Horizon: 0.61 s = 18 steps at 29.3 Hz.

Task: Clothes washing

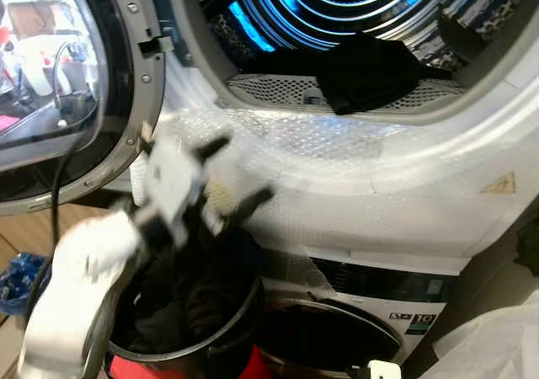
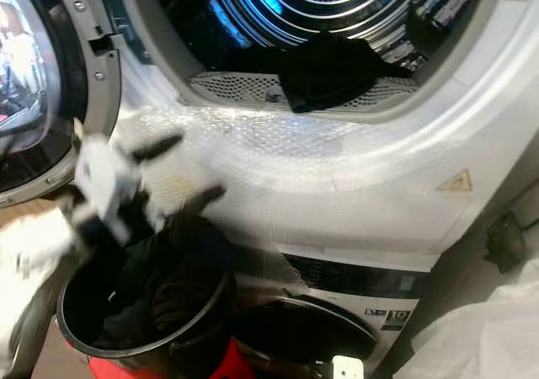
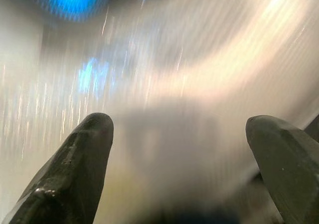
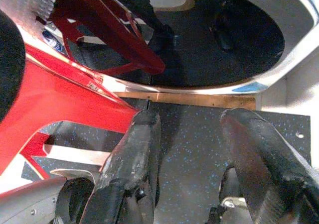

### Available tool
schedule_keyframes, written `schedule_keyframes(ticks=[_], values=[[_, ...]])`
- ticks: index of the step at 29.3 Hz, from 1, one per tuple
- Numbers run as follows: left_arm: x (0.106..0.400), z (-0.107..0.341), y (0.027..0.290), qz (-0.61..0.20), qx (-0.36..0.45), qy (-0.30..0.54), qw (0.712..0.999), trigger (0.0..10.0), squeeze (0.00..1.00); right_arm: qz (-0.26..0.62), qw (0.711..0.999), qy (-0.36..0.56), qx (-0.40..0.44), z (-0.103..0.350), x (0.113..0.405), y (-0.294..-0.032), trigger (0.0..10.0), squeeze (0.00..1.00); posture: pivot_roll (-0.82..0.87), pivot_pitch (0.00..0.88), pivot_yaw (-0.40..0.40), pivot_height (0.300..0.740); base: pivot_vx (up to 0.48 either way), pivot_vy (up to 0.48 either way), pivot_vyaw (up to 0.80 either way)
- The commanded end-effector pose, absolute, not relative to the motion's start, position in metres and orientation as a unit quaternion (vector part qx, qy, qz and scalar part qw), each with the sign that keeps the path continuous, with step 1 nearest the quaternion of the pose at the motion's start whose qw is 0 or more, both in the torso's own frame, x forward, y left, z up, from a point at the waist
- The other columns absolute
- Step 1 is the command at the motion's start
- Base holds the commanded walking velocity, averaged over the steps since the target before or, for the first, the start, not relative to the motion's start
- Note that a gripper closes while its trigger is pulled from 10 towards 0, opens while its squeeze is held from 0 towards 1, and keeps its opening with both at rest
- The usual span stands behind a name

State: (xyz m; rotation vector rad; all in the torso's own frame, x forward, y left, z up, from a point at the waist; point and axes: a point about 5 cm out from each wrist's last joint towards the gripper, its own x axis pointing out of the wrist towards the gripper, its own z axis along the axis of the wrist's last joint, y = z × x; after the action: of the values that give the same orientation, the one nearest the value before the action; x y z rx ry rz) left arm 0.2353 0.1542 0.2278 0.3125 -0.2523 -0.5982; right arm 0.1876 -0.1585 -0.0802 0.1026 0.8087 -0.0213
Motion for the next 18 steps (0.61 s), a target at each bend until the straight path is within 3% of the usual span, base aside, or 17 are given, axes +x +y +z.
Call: schedule_keyframes(ticks=[1,5,7,9,10,11,12,18], values=[[0.226,0.223,0.163,-0.236,0.157,-0.116,0.952,10.0,0.0,0.003,0.915,0.401,0.044,-0.081,0.188,-0.153,10.0,0.0,0.25,0.0,0.073,0.74,0.0,0.0,0.0],[0.217,0.188,0.177,-0.151,0.115,-0.05,0.98,10.0,0.0,0.011,0.914,0.403,0.037,-0.081,0.189,-0.154,10.0,0.0,0.27,0.0,0.053,0.74,0.0,0.0,0.0],[0.218,0.165,0.184,-0.124,0.09,0.026,0.988,10.0,0.0,0.013,0.915,0.403,0.033,-0.08,0.191,-0.155,10.0,0.0,0.27,0.0,0.045,0.74,0.0,0.0,0.0],[0.219,0.152,0.186,-0.133,0.083,0.072,0.985,10.0,0.0,0.016,0.914,0.403,0.03,-0.08,0.191,-0.156,10.0,0.0,0.27,0.0,0.038,0.74,0.0,0.0,0.0],[0.218,0.144,0.19,-0.149,0.105,0.095,0.979,10.0,0.06,0.017,0.915,0.403,0.028,-0.079,0.192,-0.158,10.0,0.0,0.27,0.0,0.038,0.74,0.0,0.0,0.0],[0.218,0.143,0.193,-0.148,0.114,0.095,0.978,10.0,0.25,0.017,0.915,0.402,0.028,-0.079,0.192,-0.159,10.0,0.0,0.26,0.0,0.031,0.74,0.0,0.0,0.0],[0.218,0.145,0.201,-0.132,0.112,0.09,0.981,10.0,1.0,0.016,0.915,0.402,0.028,-0.079,0.193,-0.16,10.0,0.0,0.27,0.0,0.029,0.74,0.0,0.0,0.0],[0.226,0.142,0.233,-0.056,0.121,0.076,0.988,10.0,1.0,0.022,0.914,0.404,0.02,-0.079,0.192,-0.162,10.0,0.0,0.28,0.0,0.008,0.74,0.0,0.0,0.0]])
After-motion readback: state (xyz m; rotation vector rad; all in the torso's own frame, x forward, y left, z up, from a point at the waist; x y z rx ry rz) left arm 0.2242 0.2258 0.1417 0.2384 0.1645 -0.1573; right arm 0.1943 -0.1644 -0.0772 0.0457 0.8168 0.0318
